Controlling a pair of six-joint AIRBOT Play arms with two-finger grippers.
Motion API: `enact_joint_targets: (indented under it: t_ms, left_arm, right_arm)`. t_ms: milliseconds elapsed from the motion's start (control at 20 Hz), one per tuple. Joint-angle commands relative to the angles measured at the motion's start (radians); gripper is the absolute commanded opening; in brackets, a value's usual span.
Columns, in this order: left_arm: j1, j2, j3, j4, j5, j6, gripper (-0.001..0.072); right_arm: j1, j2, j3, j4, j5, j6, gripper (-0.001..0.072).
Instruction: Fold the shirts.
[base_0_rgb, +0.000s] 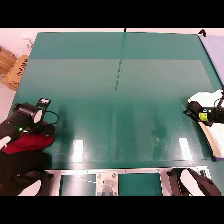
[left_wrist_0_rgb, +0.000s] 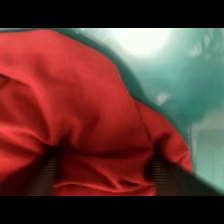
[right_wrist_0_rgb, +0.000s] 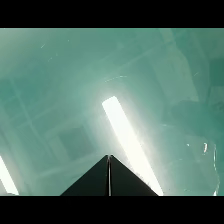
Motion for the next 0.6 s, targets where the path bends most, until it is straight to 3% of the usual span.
enact_joint_targets:
  t_ms: [0,150,300,550]
  left_arm:
    - [0.013,0.000,-0.027,0.012,0.044,0.035,0.0023]
    - [0.013,0.000,0.084,0.000,-0.048,0.105,0.0022]
    - [-0.019,0.000,0.309,-0.105,-0.130,0.208,0.0021]
    - [-0.297,-0.002,0.684,-0.288,-0.026,0.248,0.0022]
  right_arm:
    - [0.001,0.000,0.000,0.000,0.000,0.000,0.0013]
    - [0.001,0.000,0.000,0.000,0.000,0.000,0.0013]
    - [0.001,0.000,0.000,0.000,0.000,0.000,0.0012]
    - [0.001,0.000,0.000,0.000,0.000,0.000,0.0012]
